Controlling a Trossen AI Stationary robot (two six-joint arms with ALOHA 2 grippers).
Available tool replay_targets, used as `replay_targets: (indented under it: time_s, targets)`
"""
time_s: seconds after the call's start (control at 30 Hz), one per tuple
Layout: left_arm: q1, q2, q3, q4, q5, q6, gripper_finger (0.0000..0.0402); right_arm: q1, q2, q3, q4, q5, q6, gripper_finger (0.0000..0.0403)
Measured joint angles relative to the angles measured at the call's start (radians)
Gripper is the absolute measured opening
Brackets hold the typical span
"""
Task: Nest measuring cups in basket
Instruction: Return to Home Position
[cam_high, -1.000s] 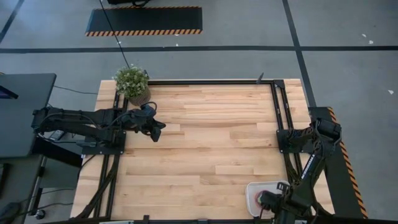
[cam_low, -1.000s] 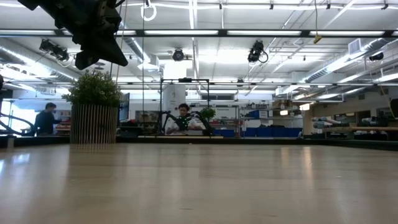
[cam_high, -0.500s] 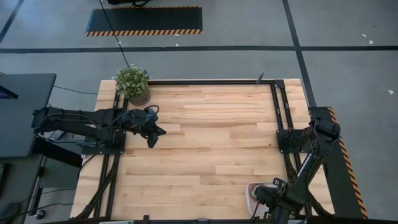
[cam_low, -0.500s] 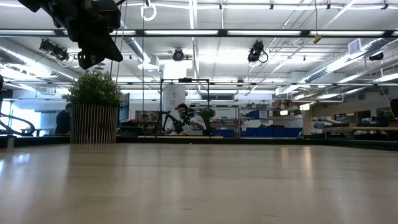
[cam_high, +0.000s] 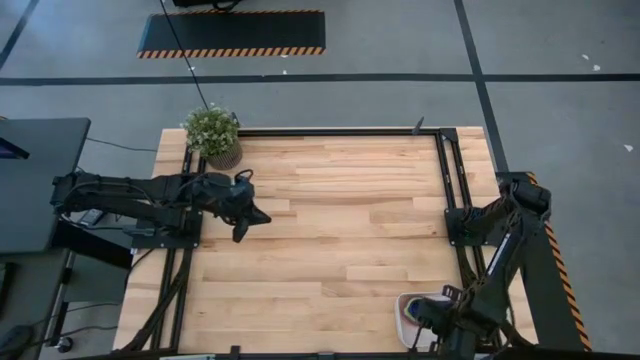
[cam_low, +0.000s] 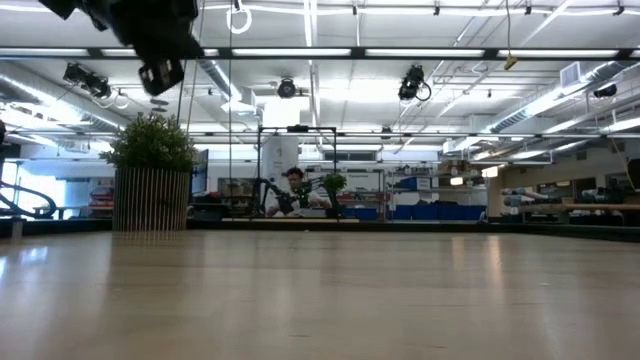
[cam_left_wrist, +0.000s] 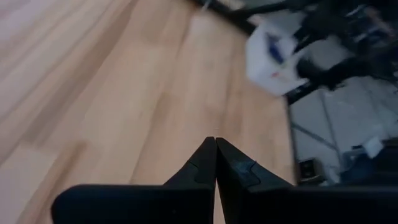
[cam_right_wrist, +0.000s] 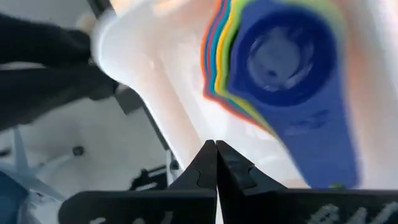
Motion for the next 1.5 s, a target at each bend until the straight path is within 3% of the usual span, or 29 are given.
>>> replay_targets:
  time_s: [0.47,0.73,0.9,1.1,1.5]
  targets:
    - [-0.120,-0.146,0.075,-0.025,0.006,0.164,0.0013,-0.002,-0.118,0.243,-0.486,0.399,0.082,0.0000]
    - [-0.173,-0.339,0.075,-0.091,-0.101,0.215,0.0013,-0.002,-0.183,0.296,-0.602,0.619,0.108,0.0000]
    - [-0.208,-0.443,0.075,-0.111,-0.104,0.237,0.0013,-0.002,-0.258,0.293,-0.636,0.761,0.047,0.0000]
    - [-0.236,-0.555,0.075,-0.131,-0.105,0.314,0.0013,-0.002,-0.385,0.254,-0.637,1.007,-0.097,0.0000]
    - [-0.246,-0.806,-0.013,-0.124,-0.097,0.364,0.0013,-0.014,-0.683,0.076,-0.637,1.123,-0.212,0.0000]
